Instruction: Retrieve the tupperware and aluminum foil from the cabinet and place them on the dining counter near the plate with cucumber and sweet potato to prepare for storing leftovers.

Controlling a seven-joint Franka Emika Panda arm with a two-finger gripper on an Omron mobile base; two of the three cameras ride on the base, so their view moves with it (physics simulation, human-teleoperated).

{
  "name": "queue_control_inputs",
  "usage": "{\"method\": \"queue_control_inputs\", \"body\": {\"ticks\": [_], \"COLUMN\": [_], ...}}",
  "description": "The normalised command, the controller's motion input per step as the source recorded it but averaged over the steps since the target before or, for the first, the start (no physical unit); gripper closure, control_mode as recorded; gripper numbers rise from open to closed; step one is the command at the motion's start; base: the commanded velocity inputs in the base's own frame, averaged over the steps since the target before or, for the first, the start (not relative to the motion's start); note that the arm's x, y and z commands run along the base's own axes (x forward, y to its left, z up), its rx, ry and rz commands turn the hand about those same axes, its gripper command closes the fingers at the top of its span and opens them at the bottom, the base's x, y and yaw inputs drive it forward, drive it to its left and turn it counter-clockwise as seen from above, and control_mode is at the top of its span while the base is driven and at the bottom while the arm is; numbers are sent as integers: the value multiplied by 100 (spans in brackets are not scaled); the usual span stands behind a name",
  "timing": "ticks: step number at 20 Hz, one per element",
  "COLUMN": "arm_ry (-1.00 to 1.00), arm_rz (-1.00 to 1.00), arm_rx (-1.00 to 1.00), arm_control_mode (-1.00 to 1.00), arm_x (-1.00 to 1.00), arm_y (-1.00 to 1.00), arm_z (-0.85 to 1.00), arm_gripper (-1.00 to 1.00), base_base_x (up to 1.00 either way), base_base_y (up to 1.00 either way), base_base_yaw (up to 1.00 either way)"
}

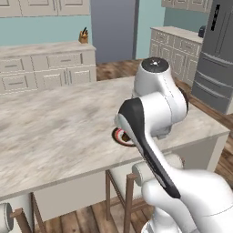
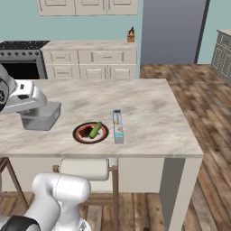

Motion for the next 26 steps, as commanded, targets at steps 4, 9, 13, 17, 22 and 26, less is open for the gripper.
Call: {"method": "queue_control_inputs", "body": {"ticks": [4,9,13,17,22,26], "arm_ry": [0,13,17,16,8,0], "arm_rz": [30,18,7,0,-2,-9], "arm_rx": [0,0,0,0,0,0], "arm_control_mode": [-100,-100,-100,-100,-100,-100], "arm_x": [42,44,48,49,51,39], "arm_y": [43,38,39,30,22,19], "arm_z": [-62,-8,-3,-24,-46,-50], "arm_gripper": [100,100,100,100,100,100], "base_base_x": [0,0,0,0,0,0], "base_base_y": [0,0,0,0,0,0], "base_base_yaw": [0,0,0,0,0,0]}}
